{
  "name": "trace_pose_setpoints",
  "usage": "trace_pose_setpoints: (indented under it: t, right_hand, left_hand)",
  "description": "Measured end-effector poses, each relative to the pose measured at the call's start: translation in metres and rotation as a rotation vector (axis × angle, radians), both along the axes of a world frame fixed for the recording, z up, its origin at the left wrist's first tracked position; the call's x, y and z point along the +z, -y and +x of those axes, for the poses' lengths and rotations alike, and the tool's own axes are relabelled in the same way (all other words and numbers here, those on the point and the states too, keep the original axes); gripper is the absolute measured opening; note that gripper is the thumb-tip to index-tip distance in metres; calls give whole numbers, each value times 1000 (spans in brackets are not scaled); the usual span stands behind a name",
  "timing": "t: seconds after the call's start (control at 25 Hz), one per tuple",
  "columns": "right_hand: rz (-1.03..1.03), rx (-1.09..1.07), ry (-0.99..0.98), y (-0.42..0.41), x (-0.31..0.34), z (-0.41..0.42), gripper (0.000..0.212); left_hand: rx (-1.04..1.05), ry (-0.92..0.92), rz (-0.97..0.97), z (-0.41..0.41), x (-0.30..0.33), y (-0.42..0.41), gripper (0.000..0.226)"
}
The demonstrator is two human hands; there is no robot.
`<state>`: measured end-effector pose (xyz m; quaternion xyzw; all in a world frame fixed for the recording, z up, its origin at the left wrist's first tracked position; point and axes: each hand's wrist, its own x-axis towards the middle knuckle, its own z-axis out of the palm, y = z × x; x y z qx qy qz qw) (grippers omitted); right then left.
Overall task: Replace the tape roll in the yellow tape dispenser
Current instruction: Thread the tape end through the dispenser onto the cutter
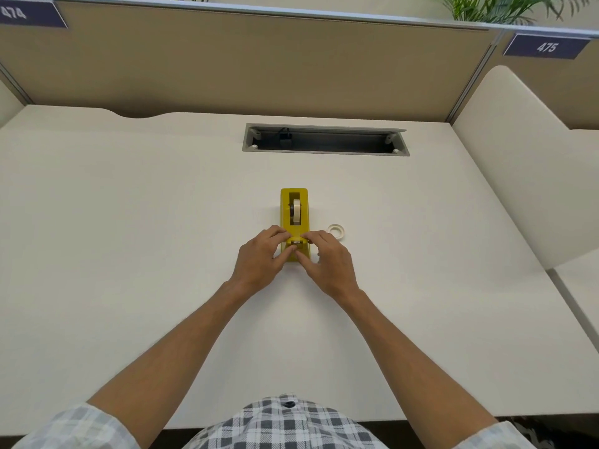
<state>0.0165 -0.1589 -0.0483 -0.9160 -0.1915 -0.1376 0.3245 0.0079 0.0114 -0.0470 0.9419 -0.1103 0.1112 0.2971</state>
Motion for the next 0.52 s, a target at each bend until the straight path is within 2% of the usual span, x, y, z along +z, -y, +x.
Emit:
trace_pose_setpoints:
  t: [0.52]
  right_hand:
    - [-34, 16, -23, 1, 6, 4, 31]
  left_hand:
    - [11, -7, 11, 1, 2, -1, 30]
